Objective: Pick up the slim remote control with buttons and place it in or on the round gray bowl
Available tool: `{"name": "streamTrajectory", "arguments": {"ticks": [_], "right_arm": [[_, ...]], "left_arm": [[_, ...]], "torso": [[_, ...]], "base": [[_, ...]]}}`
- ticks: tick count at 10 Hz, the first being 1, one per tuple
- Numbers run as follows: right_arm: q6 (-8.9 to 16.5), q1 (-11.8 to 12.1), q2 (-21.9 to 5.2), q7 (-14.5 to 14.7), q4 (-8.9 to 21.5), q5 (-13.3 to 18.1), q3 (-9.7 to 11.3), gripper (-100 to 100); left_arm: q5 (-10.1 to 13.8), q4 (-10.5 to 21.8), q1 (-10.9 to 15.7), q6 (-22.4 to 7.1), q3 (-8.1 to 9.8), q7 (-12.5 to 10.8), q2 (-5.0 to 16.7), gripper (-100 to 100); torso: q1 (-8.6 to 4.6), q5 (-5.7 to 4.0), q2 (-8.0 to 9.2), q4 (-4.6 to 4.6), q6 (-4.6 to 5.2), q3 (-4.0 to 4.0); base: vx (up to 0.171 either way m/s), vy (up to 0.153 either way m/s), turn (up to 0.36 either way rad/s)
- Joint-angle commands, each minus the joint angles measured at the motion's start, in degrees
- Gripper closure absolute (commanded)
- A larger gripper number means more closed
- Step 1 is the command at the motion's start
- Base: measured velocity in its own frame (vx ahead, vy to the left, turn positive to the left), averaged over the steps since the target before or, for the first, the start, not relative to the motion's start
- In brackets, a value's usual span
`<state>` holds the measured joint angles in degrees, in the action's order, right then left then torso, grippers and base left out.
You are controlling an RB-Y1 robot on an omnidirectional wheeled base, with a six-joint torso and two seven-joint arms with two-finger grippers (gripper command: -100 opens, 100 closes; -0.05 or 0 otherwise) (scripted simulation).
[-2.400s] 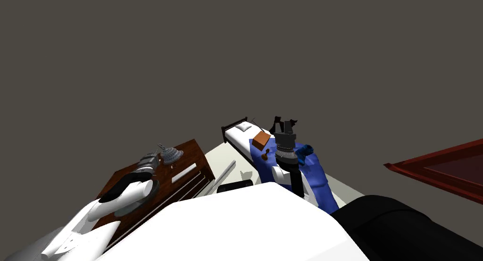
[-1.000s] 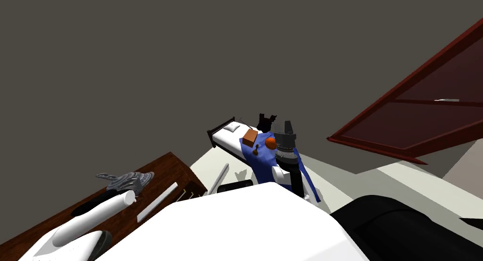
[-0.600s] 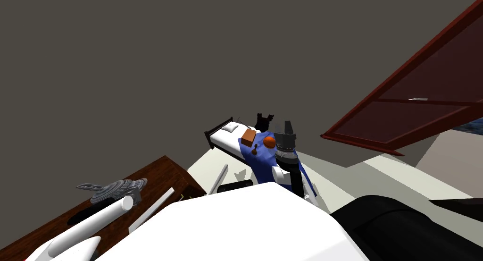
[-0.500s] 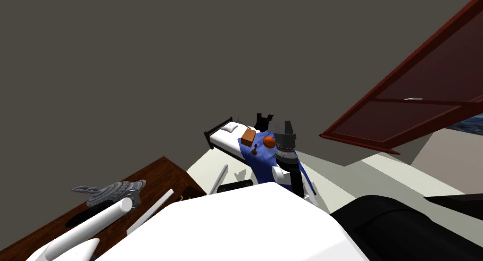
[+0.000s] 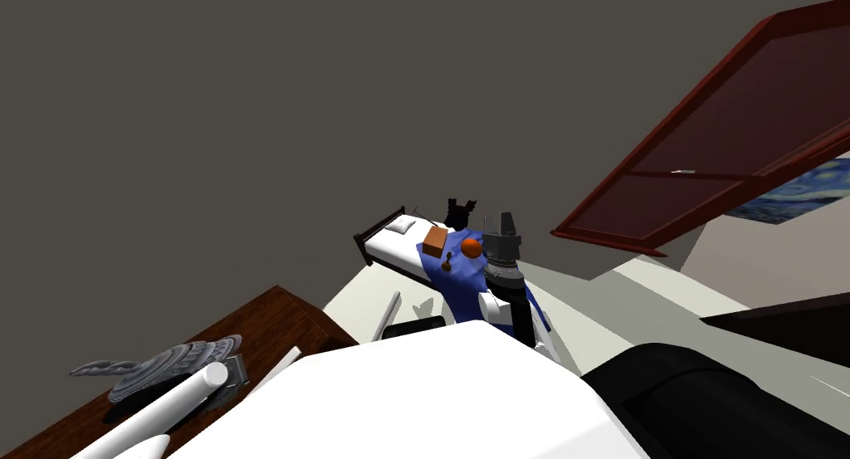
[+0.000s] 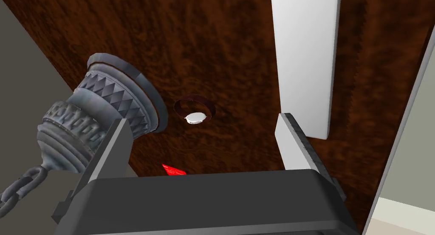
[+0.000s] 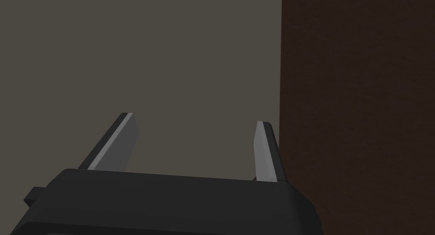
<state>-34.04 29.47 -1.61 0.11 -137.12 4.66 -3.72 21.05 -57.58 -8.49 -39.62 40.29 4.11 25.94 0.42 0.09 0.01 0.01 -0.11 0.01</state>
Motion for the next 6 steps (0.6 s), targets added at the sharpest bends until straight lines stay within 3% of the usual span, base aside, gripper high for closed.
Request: {"name": "streamTrajectory", "arguments": {"ticks": [1,3,4,6], "right_arm": [[0.0,0.0,0.0,0.0,0.0,0.0,0.0,0],[0.0,0.0,0.0,0.0,0.0,0.0,0.0,0],[0.0,0.0,0.0,0.0,0.0,0.0,0.0,0],[0.0,0.0,0.0,0.0,0.0,0.0,0.0,0]], "left_arm": [[1.3,2.9,0.2,-2.9,1.21,0.7,-0.2,-100],[2.0,6.0,0.2,-5.0,1.88,1.1,-0.5,-100],[2.0,6.0,0.2,-5.0,1.88,1.1,-0.5,-100],[3.4,9.9,0.0,-8.0,2.99,1.9,-1.2,-100]], "torso": [[0.0,0.0,0.0,0.0,0.0,0.0],[0.06,0.01,-0.05,-0.01,-0.03,-0.03],[0.03,0.01,-0.01,0.0,-0.02,-0.01],[0.03,-0.01,0.01,0.0,-0.01,0.01]], "base": [[0.05,0.11,-0.205],[0.027,0.089,-0.082],[0.011,0.069,-0.056],[0.018,0.101,-0.119]]}}
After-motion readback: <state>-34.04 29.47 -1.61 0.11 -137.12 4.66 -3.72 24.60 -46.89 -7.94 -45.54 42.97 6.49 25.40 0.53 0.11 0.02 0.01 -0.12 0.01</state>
